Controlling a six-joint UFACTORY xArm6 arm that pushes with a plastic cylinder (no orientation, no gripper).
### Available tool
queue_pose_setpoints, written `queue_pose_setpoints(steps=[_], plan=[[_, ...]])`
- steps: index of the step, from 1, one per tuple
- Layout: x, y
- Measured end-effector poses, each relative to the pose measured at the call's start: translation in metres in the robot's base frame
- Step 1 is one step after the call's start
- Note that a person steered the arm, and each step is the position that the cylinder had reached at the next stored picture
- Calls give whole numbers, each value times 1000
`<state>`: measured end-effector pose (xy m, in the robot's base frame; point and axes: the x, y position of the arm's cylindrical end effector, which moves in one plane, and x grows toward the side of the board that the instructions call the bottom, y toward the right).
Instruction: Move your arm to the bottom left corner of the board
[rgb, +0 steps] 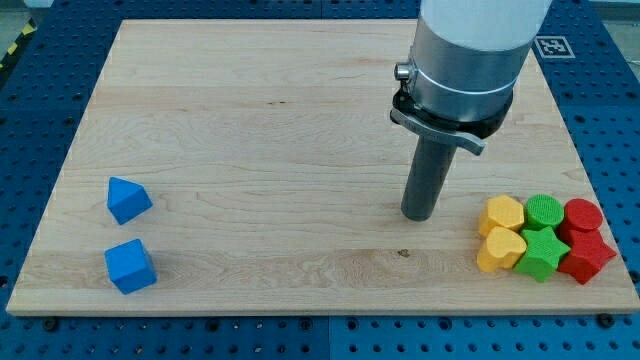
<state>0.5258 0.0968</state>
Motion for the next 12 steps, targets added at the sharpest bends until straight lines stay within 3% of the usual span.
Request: queue_pose_setpoints(steps=[4, 5, 7, 10, 12], plan=[[4, 0], [31, -16], [41, -81], [93, -146], [93, -254]])
